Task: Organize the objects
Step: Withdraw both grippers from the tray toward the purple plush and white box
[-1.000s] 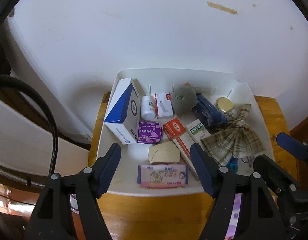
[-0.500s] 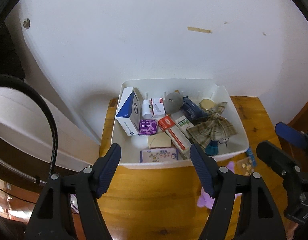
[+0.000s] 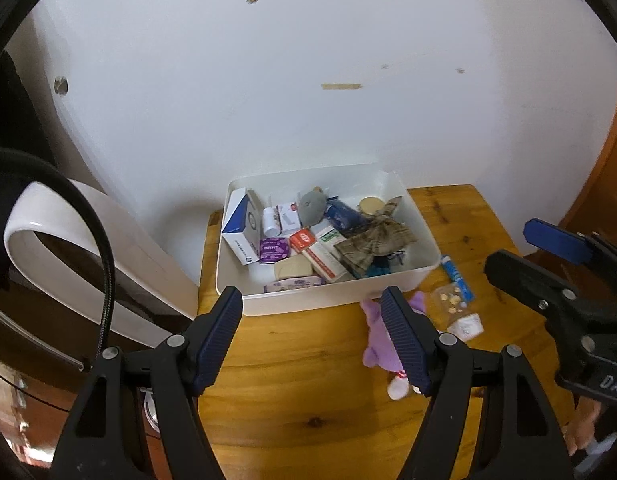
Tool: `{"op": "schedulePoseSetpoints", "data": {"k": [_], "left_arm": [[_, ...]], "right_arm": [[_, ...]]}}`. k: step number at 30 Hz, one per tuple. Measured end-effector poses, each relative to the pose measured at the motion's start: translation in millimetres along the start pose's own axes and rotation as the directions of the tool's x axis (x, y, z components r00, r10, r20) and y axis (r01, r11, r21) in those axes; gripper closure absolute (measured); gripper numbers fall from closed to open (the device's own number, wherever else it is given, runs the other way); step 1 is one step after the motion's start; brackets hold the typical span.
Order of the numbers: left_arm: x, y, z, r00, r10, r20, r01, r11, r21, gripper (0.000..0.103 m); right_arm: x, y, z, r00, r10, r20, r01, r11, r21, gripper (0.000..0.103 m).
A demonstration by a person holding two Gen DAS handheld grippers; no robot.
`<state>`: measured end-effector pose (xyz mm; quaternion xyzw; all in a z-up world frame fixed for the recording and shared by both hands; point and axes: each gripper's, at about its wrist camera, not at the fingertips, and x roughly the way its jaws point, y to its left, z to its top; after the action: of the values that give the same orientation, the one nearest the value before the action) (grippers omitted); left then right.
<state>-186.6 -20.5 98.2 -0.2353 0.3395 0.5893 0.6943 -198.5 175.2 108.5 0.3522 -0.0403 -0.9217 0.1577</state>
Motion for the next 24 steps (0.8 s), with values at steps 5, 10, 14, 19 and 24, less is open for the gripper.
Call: {"op": "schedulePoseSetpoints", "data": {"k": [5, 10, 14, 19, 24], "left_arm": [[-20.1, -11.3, -5.0, 0.999, -0.033, 0.029, 0.032, 0.999, 0.029, 0.028], [-28.3, -23.7, -14.4, 0.998, -0.059, 0.037, 0.056, 0.996, 0.07, 0.028], [-29.2, -33.1, -25.1, 0.996, -0.08, 0.026, 0.077, 0.992, 0.098, 0.028], [-27.2, -43.2, -36.3, 0.992, -0.125, -0.001, 0.124, 0.987, 0.106, 0.028], [-28.7, -51.6, -45.2, 0.985, -0.171, -0.011, 0.172, 0.979, 0.11, 0.028]], "right_arm": [[-19.4, -4.5, -7.3, 1.0, 0.006, 0.016, -0.006, 1.0, -0.003, 0.031], [-35.4, -13.9, -22.2, 1.0, 0.006, 0.03, -0.006, 1.0, 0.0, 0.026], [-44.1, -27.6, -39.3, 0.999, 0.017, 0.027, -0.018, 0.999, 0.032, 0.026], [-53.0, -41.6, -59.8, 1.0, -0.008, 0.028, 0.006, 0.999, 0.052, 0.026], [-65.3, -57.6, -80.6, 0.999, -0.032, 0.037, 0.029, 0.997, 0.078, 0.026]]}}
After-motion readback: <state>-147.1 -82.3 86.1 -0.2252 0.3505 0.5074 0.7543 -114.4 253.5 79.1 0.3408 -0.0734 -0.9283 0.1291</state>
